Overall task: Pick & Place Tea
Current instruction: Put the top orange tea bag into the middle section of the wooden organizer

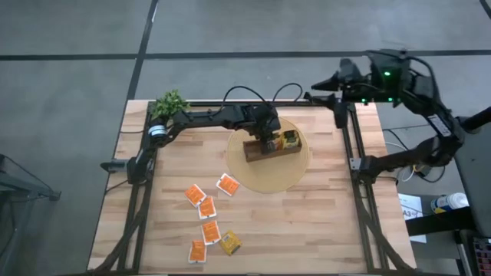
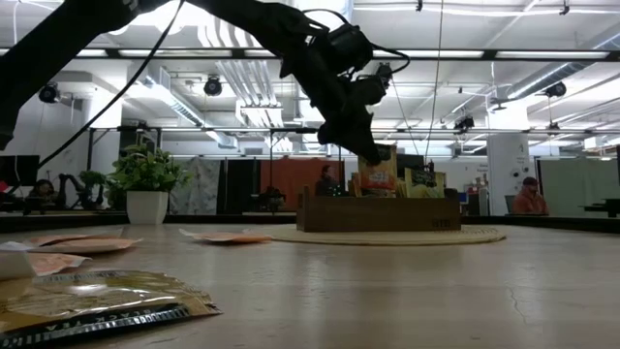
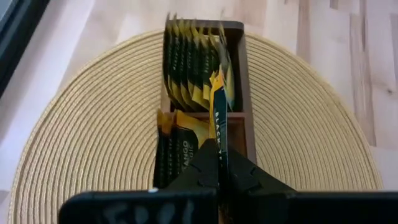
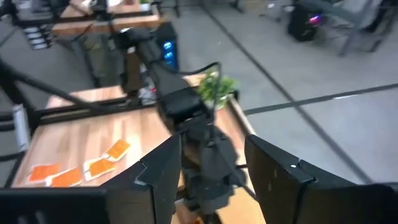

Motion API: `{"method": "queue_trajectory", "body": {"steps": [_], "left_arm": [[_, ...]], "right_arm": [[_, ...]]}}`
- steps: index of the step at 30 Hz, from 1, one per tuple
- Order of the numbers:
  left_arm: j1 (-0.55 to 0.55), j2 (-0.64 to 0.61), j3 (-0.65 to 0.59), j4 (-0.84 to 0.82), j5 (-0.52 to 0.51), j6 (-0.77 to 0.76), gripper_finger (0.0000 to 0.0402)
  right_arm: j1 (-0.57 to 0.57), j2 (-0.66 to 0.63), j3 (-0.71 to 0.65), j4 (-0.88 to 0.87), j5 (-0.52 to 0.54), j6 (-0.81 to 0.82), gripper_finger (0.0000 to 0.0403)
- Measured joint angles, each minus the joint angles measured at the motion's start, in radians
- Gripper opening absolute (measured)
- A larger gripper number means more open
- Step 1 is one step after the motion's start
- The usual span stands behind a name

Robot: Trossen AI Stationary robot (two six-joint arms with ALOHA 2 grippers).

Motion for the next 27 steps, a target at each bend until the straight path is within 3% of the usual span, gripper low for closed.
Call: {"method": "queue_trajectory", "body": {"steps": [9,22,27], "left_arm": [[0.0,0.005,-0.036,0.034,-0.002,-0.028,0.0],[-0.002,0.005,-0.097,0.125,0.004,-0.08,0.0],[0.0,0.005,-0.106,0.137,0.004,-0.079,0.0021]], "right_arm": [[0.0,-0.052,0.0,-0.002,0.083,0.004,0.0173],[-0.001,-0.041,0.0,-0.003,0.086,-0.006,0.0173],[-0.001,-0.041,0.0,-0.003,0.086,-0.007,0.0173]]}}
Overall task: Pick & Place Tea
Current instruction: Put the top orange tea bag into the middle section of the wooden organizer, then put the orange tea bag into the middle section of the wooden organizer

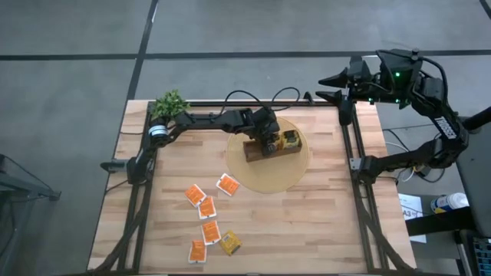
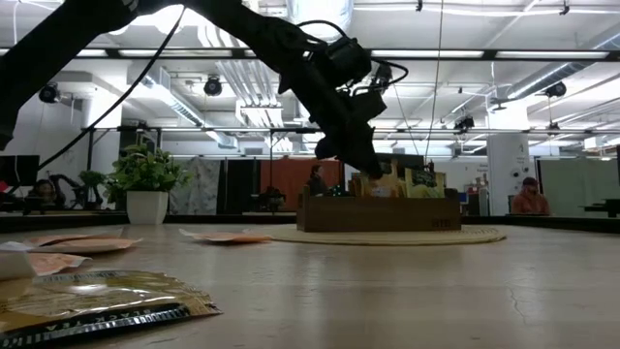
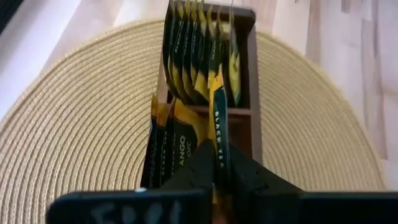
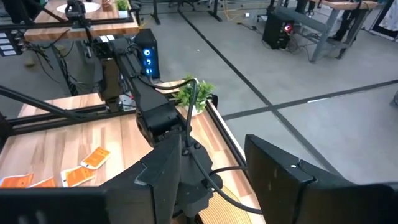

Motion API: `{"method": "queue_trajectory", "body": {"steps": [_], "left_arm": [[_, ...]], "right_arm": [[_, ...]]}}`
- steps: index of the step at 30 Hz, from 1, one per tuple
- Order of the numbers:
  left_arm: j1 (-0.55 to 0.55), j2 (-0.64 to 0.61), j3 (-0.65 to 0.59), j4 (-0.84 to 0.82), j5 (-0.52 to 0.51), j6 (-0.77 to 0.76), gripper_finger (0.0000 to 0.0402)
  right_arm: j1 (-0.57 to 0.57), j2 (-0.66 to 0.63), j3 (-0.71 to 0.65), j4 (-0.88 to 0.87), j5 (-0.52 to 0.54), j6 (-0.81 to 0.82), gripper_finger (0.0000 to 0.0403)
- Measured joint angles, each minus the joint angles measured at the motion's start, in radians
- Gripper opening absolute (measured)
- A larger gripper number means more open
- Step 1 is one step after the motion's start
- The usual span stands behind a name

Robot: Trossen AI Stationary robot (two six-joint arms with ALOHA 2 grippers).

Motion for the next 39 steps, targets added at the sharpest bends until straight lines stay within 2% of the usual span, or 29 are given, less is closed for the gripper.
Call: {"method": "queue_trajectory", "body": {"steps": [8,18,30,39], "left_arm": [[0.0,0.0,-0.005,-0.004,-0.011,-0.008,0.0075],[0.0,-0.021,0.046,-0.051,-0.01,-0.012,0.0083],[-0.048,-0.274,0.06,-0.195,0.0,-0.026,0.0083],[-0.174,-0.466,-0.142,-0.242,0.007,-0.095,0.0083]], "right_arm": [[0.0,0.0,0.0,0.0,0.0,0.0,0.0173],[0.0,0.0,0.0,0.0,-0.003,0.0,0.0173],[0.001,0.0,-0.01,-0.001,-0.004,-0.009,0.0173],[0.001,0.001,-0.092,0.006,-0.004,-0.019,0.0173]]}}
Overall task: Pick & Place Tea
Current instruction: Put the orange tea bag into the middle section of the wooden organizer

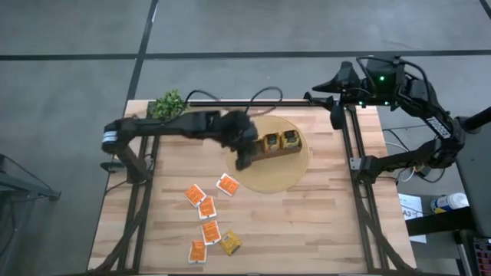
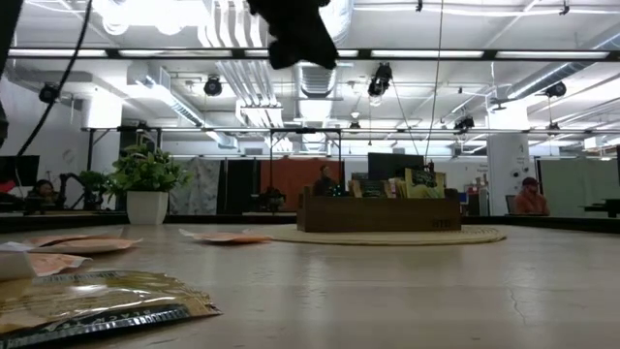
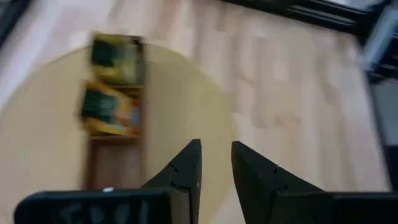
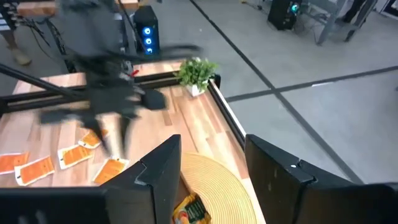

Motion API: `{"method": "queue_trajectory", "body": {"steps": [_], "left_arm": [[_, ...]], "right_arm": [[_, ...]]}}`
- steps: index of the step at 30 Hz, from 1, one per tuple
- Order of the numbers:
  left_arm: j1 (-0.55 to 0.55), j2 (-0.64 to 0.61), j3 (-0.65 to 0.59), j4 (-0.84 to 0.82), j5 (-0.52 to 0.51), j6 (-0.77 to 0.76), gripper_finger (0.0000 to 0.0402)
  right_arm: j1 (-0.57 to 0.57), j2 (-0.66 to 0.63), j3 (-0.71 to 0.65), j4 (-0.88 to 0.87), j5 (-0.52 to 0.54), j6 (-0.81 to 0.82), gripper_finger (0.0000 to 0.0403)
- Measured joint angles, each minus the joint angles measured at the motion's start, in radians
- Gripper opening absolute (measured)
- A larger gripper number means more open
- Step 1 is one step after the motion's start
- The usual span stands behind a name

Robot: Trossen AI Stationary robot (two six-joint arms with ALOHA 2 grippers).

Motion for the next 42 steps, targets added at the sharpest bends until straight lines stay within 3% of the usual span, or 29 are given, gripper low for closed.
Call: {"method": "queue_trajectory", "body": {"steps": [7,12,22,30,34,42], "left_arm": [[-0.146,-0.115,-0.172,0.062,-0.015,-0.111,0.0083],[-0.262,-0.144,-0.255,0.07,-0.005,-0.194,0.0083],[-0.455,-0.136,-0.368,0.086,-0.006,-0.012,0.0083],[-0.508,-0.125,-0.417,0.101,0.007,-0.004,0.0085],[-0.552,-0.107,-0.429,0.107,0.021,-0.027,0.011],[-0.642,-0.038,-0.43,0.229,0.01,-0.037,0.0197]], "right_arm": [[0.001,0.0,-0.048,0.0,-0.012,0.01,0.0173],[0.003,0.0,-0.066,-0.003,-0.114,0.059,0.0173],[0.062,-0.007,-0.075,0.03,-0.156,0.152,0.0173],[0.062,-0.006,-0.075,0.047,-0.07,0.23,0.0173],[0.062,-0.007,-0.075,0.047,-0.05,0.236,0.0173],[0.062,-0.007,-0.075,0.047,-0.049,0.217,0.0173]]}}
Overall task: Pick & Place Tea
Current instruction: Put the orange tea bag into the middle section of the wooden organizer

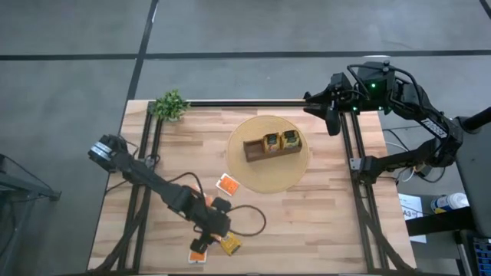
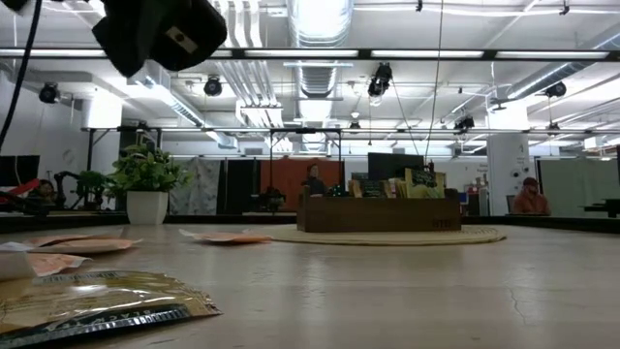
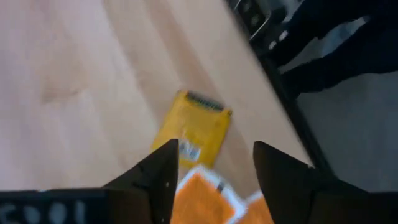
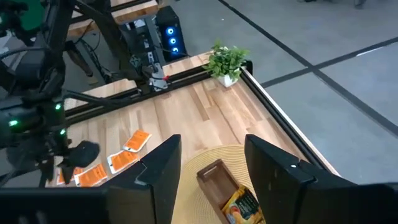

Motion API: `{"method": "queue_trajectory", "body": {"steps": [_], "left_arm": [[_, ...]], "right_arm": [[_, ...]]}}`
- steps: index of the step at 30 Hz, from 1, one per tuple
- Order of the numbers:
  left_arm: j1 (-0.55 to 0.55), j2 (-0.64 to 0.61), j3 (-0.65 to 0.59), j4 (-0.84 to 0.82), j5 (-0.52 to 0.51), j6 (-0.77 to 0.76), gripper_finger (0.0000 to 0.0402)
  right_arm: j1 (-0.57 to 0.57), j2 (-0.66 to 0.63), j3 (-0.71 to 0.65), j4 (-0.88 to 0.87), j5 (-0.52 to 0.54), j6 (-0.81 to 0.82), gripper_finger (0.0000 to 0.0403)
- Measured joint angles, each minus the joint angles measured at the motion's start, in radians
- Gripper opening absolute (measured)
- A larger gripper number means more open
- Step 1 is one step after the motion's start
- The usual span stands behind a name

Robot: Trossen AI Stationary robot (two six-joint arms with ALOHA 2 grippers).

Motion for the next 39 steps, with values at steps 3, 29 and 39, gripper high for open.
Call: {"method": "queue_trajectory", "body": {"steps": [3,29,39], "left_arm": [[-0.018,0.034,0.007,0.07,-0.014,0.018,0.0219],[-0.029,0.381,0.198,-0.123,-0.068,0.127,0.0227],[-0.028,0.384,0.198,-0.128,-0.079,0.207,0.0181]], "right_arm": [[0.007,0.0,0.0,0.0,0.0,0.002,0.0173],[0.053,-0.003,0.0,0.0,-0.003,-0.006,0.0173],[0.052,-0.003,0.0,0.0,-0.003,-0.006,0.0173]]}}
